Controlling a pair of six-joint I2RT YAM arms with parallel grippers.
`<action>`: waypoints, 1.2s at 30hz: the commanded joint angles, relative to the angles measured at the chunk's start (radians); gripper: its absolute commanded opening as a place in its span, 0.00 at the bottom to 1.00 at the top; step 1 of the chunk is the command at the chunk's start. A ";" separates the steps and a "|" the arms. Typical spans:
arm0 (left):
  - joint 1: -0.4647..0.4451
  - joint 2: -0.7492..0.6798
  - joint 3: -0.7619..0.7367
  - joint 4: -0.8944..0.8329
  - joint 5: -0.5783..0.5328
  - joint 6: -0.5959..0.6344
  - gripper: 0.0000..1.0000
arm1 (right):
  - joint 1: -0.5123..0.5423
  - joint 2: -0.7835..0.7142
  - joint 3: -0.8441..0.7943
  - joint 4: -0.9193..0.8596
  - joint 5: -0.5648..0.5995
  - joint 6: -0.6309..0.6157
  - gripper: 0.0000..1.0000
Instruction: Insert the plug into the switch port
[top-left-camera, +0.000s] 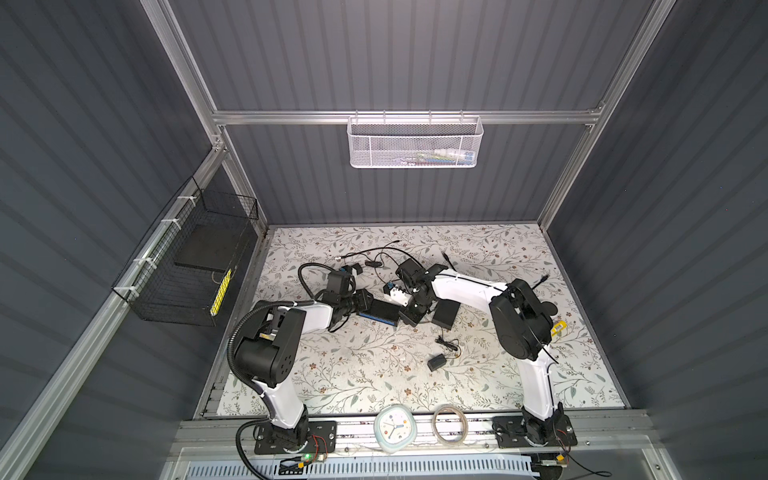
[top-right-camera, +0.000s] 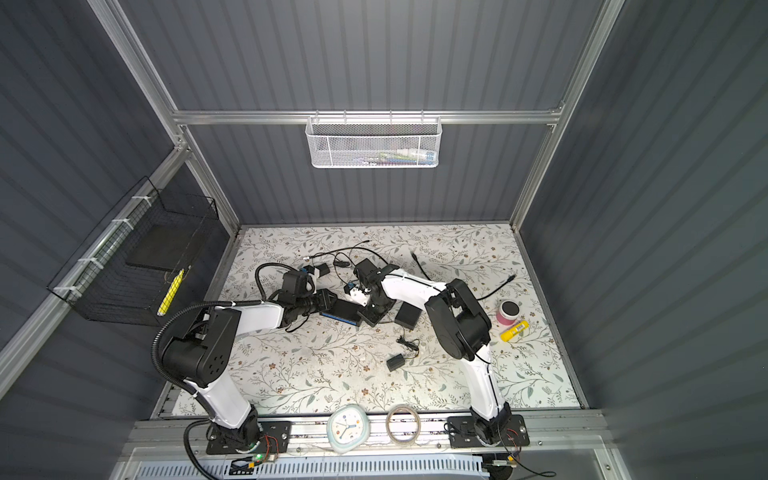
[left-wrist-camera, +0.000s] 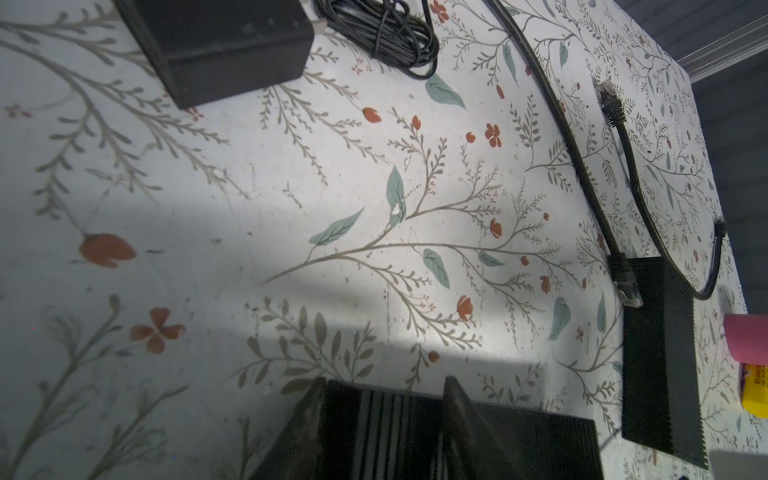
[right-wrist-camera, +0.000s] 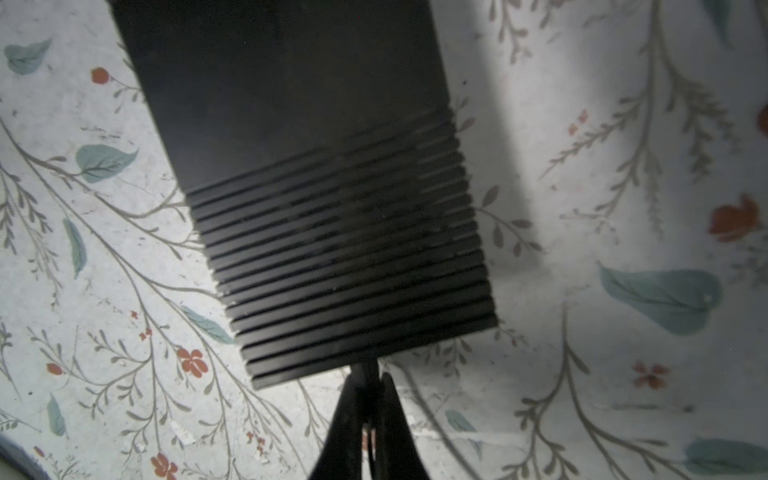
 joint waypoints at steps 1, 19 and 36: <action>-0.063 0.100 -0.096 -0.283 0.065 -0.014 0.43 | 0.029 0.022 0.079 0.242 -0.078 0.030 0.00; -0.068 0.046 -0.087 -0.320 0.026 -0.042 0.43 | 0.032 0.015 0.084 0.250 -0.026 0.039 0.01; 0.206 -0.321 -0.101 -0.543 -0.160 -0.091 0.67 | 0.106 0.214 0.338 0.152 -0.094 -0.056 0.08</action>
